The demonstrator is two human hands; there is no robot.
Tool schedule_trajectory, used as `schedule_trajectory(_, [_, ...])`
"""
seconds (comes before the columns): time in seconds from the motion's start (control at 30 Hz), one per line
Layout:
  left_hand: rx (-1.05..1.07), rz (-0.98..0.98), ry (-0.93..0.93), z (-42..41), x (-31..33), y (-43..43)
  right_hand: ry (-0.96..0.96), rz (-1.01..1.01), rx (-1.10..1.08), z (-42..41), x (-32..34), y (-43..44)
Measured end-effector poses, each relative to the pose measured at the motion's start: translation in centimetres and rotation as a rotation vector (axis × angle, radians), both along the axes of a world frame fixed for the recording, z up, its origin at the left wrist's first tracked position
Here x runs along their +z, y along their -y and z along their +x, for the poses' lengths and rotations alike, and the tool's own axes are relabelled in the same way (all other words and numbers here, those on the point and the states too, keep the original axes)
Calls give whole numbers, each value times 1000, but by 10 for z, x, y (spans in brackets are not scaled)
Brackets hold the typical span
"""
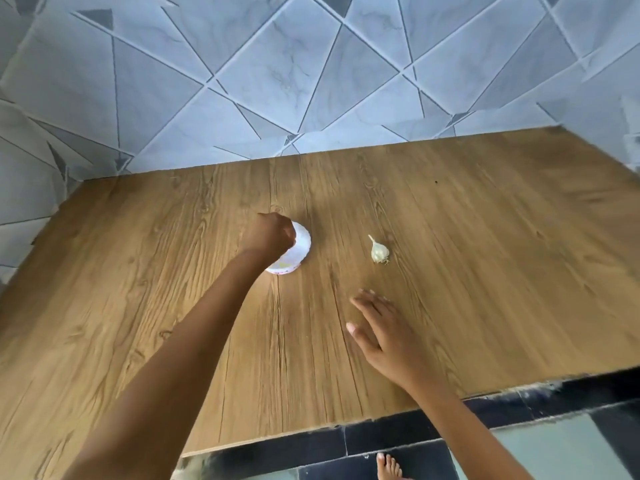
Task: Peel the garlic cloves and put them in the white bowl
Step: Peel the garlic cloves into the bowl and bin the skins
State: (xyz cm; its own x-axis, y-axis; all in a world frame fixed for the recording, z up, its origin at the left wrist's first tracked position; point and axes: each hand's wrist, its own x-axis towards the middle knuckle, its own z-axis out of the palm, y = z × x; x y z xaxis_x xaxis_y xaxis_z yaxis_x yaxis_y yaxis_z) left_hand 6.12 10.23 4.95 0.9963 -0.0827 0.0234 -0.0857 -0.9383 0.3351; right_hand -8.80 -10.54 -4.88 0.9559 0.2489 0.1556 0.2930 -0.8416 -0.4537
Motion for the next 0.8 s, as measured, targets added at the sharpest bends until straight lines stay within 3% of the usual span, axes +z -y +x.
schedule_trajectory(0.07, [-96, -152, 117, -11, 13, 19, 8, 75, -43, -2, 4, 8])
schedule_trajectory(0.17, [-225, -315, 91, -28, 9, 60, 22, 158, -106, 2, 10, 29])
schedule_trajectory(0.4, [-95, -284, 0, -32, -47, 129, -53, 415, -180, 41, 20, 70])
schedule_trajectory(0.8, [-14, -446, 88, -26, -58, 148, -515, 871, -295, 132, 36, 80])
